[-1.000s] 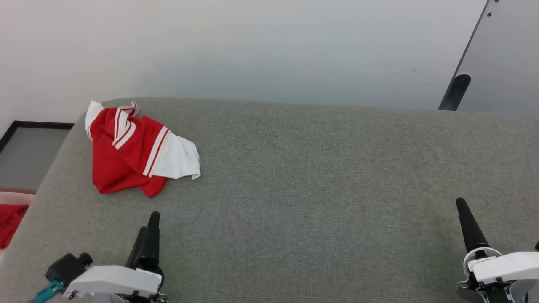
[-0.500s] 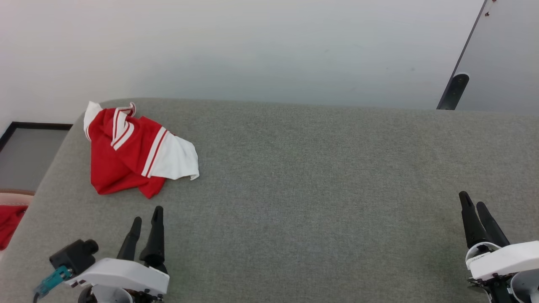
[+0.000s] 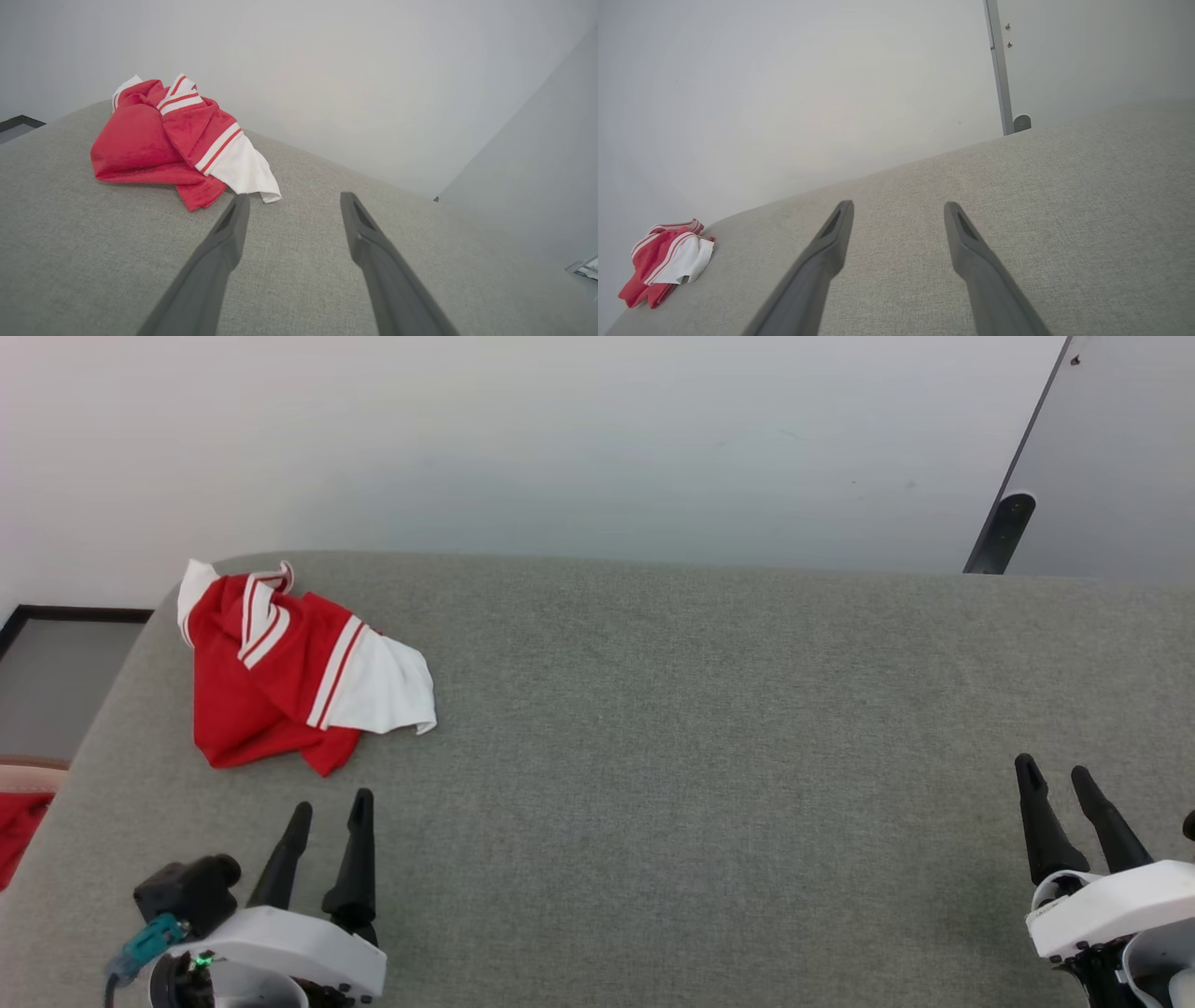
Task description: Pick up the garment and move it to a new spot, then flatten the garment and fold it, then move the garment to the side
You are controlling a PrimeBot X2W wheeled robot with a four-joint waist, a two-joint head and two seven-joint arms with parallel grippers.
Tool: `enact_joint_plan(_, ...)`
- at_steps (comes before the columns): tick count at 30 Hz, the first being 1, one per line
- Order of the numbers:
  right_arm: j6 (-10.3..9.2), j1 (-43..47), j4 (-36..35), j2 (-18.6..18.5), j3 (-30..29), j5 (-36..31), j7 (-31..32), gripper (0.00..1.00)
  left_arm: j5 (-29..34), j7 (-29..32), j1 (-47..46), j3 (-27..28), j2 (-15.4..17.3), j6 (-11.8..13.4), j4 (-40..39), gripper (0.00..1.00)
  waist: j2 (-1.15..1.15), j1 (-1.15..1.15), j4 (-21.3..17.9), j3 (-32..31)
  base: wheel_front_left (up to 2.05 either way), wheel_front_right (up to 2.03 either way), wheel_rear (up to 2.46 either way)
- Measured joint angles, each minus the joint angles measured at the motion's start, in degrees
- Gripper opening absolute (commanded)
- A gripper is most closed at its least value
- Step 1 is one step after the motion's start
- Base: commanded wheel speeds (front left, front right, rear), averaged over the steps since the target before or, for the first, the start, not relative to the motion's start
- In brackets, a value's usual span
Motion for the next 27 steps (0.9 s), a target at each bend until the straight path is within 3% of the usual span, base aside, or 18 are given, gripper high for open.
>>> enact_joint_plan(27, 0.0, 0.7, -1.1, -0.2, -3.3, -17.2, -2.8, 1.0, 15.9, -3.7, 0.0, -3.0, 1.9, 1.0, -1.8, 1.0, 0.0, 0.0, -0.6, 1.2, 0.0, 0.0, 0.0)
